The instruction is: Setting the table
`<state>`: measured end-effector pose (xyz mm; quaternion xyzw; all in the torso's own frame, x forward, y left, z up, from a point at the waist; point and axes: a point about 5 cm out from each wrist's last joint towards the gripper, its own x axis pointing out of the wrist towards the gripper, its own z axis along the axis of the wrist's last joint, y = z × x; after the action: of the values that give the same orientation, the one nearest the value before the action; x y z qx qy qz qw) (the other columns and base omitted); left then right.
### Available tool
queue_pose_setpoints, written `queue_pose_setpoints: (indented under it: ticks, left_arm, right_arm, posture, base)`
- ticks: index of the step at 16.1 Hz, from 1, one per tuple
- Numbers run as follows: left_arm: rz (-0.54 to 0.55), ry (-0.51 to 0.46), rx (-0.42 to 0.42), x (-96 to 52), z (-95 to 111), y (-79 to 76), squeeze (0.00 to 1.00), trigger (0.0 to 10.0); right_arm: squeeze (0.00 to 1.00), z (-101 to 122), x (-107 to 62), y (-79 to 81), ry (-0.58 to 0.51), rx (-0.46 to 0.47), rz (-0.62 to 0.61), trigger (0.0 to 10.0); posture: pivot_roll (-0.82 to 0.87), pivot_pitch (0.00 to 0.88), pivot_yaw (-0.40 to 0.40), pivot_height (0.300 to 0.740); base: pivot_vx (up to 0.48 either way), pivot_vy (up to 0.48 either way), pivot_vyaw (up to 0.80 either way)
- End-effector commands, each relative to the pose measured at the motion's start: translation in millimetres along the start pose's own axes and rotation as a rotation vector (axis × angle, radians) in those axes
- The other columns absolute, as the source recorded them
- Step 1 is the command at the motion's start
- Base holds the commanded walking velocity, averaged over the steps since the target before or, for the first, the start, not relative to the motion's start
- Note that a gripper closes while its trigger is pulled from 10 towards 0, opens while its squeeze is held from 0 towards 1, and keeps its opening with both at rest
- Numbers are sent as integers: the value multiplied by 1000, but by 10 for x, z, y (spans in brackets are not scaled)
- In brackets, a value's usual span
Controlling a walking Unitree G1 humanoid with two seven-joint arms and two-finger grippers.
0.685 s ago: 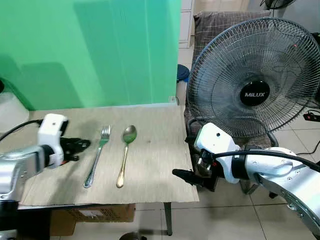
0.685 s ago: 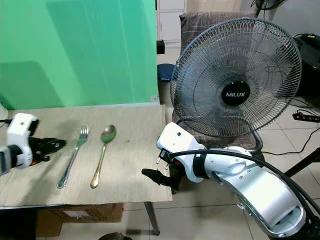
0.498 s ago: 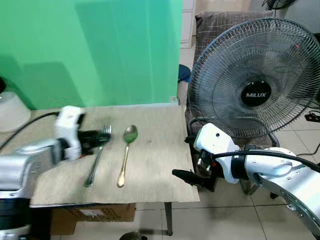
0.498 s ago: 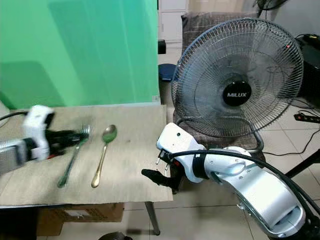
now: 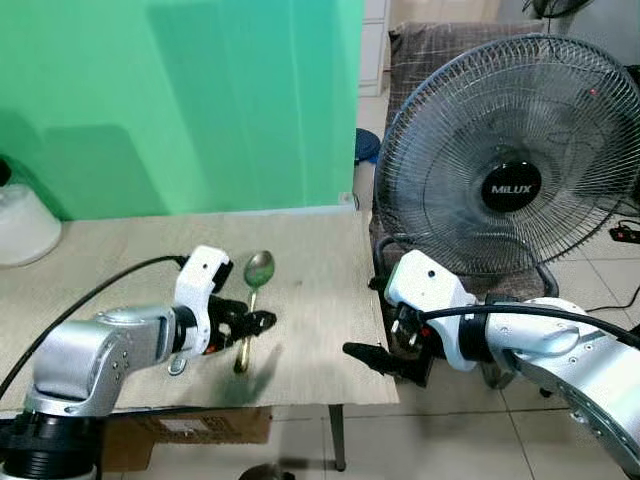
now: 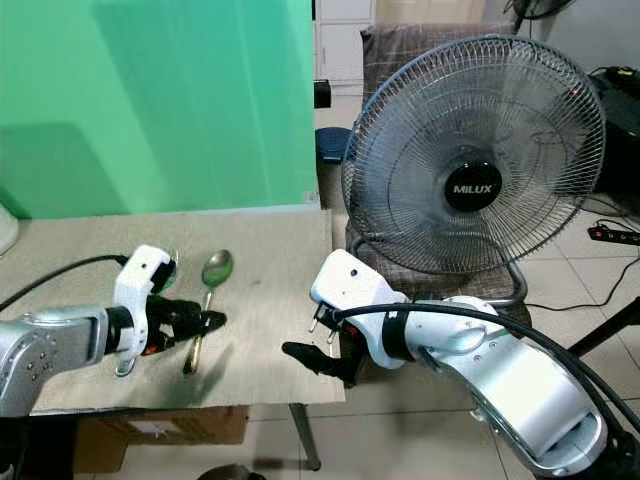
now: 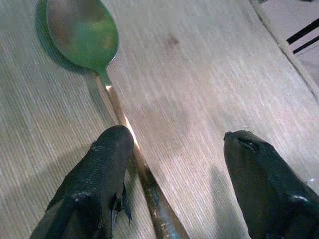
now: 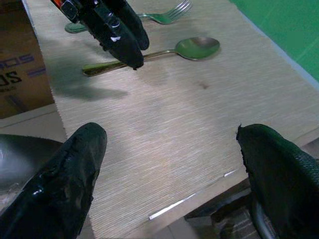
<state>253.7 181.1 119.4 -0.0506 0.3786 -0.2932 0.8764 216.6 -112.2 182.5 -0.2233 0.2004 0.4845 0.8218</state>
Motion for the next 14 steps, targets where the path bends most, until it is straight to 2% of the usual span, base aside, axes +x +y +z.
queue_pose_setpoints:
  ticks: [1,3,7,8,9,10,11,12,14]
  left_arm:
    - [38,17,13,-16,0,27,0,10000]
    - [86,54,24,45,-31,40,0,10000]
    - [192,42,65,177,-4,141,0,10000]
    - [222,27,74,204,26,170,0,7843]
    - [231,9,73,223,59,179,0,4627]
    - [237,2,68,235,75,187,0,3725]
    - [242,-2,66,245,87,193,0,1490]
    - [253,-9,71,260,111,207,0,0]
    - [263,-18,88,264,143,217,0,0]
  right_arm:
    - [0,16,-9,-22,4,-13,-15,10000]
    - [0,14,-5,-22,7,-14,-18,10000]
    - [0,9,-1,-27,12,-20,-18,10000]
    - [0,8,0,-27,12,-21,-18,10000]
    - [0,7,0,-25,11,-21,-18,10000]
    - [0,7,1,-24,11,-21,-18,10000]
    - [0,7,1,-23,10,-21,-18,10000]
    - [0,10,1,-20,9,-22,-19,10000]
    - [0,10,1,-20,9,-23,-19,10000]
  posture:
    - [-25,0,73,740]
    - [-28,0,74,740]
    - [-29,0,73,740]
    - [-32,0,75,740]
    - [-32,0,74,740]
    - [-33,0,75,740]
    - [-33,0,75,740]
    - [-33,0,75,740]
    - [-34,0,78,740]
  base:
    - [0,0,0]
    - [0,0,0]
    - [0,0,0]
    - [0,0,0]
    - [0,0,0]
    - [0,0,0]
    - [0,0,0]
    - [0,0,0]
    - [0,0,0]
